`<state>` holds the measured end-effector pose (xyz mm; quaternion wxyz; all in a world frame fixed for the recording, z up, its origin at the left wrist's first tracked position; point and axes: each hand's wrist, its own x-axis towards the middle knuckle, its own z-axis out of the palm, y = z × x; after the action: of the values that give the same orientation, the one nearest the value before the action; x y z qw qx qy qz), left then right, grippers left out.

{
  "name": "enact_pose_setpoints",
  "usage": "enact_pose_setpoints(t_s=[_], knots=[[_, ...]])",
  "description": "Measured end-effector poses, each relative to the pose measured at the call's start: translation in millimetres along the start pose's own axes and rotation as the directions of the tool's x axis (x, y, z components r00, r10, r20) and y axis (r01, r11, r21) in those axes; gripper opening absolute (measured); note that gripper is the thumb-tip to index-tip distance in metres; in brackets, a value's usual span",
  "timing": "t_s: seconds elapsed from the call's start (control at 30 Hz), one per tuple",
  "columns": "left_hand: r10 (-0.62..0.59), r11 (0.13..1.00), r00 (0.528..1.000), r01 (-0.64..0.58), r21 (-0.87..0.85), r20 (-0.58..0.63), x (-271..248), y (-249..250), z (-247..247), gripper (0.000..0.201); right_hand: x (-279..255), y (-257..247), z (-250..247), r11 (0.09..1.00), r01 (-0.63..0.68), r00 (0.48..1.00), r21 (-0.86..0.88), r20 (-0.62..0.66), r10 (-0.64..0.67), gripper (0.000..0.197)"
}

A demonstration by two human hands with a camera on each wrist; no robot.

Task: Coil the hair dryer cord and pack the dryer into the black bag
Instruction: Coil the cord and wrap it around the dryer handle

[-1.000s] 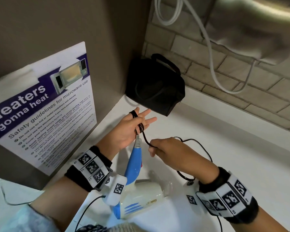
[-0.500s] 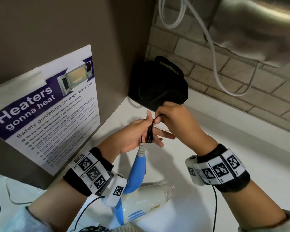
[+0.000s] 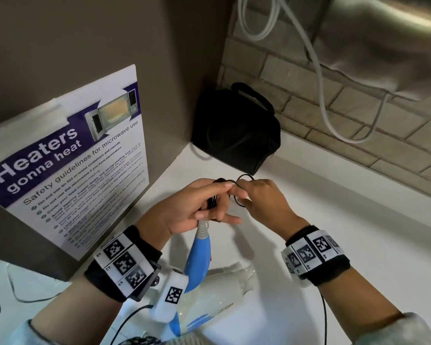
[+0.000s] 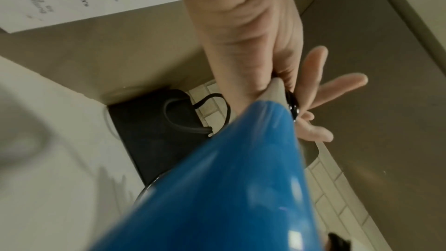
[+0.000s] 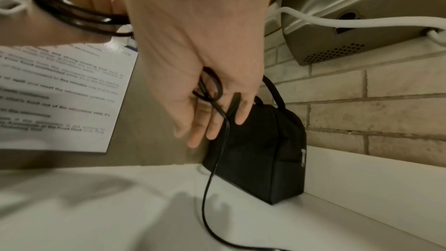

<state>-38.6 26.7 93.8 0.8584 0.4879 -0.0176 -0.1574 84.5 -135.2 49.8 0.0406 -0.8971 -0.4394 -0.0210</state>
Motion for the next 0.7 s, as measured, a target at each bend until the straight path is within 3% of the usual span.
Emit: enact_pose_setpoints(t_s=[0.13, 0.2, 0.37, 0.43, 0.5, 0.53, 0.63, 0.7], knots=[[0.002, 0.999, 1.0, -0.002, -0.038, -0.02, -3, 1, -2, 0.039, -14, 15, 20, 0.993, -0.104, 0.971, -0.05, 0.211, 0.112, 0.053], [0.006, 1.0, 0.999, -0.007, -0.03, -0.047, -4, 3, -4, 0.041, -23, 21, 27, 0.986, -0.155, 0.95, -0.057, 0.267, 0.165, 0.054], [0.029, 0.999, 0.994, -0.031, -0.02, -0.108, -4, 3, -12, 0.045, -38, 37, 37, 0.963, -0.267, 0.866, -0.036, 0.428, 0.256, 0.034], [0.043, 0.997, 0.993, -0.049, -0.054, -0.108, -3, 1, -17, 0.04, -36, 36, 32, 0.955, -0.292, 0.863, 0.05, 0.445, 0.241, 0.051], [0.058, 0.995, 0.995, -0.065, -0.071, -0.087, -1, -1, -18, 0.035, -30, 29, 19, 0.915, -0.306, 0.893, 0.263, 0.411, 0.181, 0.072], [0.065, 0.995, 0.996, -0.07, -0.077, -0.068, 0, -2, -17, 0.035, -26, 22, 10, 0.89, -0.278, 0.924, 0.361, 0.355, 0.144, 0.07], [0.094, 0.99, 0.995, -0.096, -0.101, -0.017, 4, -5, -10, 0.037, -15, 3, -10, 0.816, -0.149, 0.988, 0.559, 0.12, 0.098, 0.014], [0.098, 0.987, 0.995, -0.095, -0.131, 0.018, 4, -6, -8, 0.038, -8, -7, -14, 0.751, -0.128, 0.991, 0.647, 0.055, 0.122, 0.02]])
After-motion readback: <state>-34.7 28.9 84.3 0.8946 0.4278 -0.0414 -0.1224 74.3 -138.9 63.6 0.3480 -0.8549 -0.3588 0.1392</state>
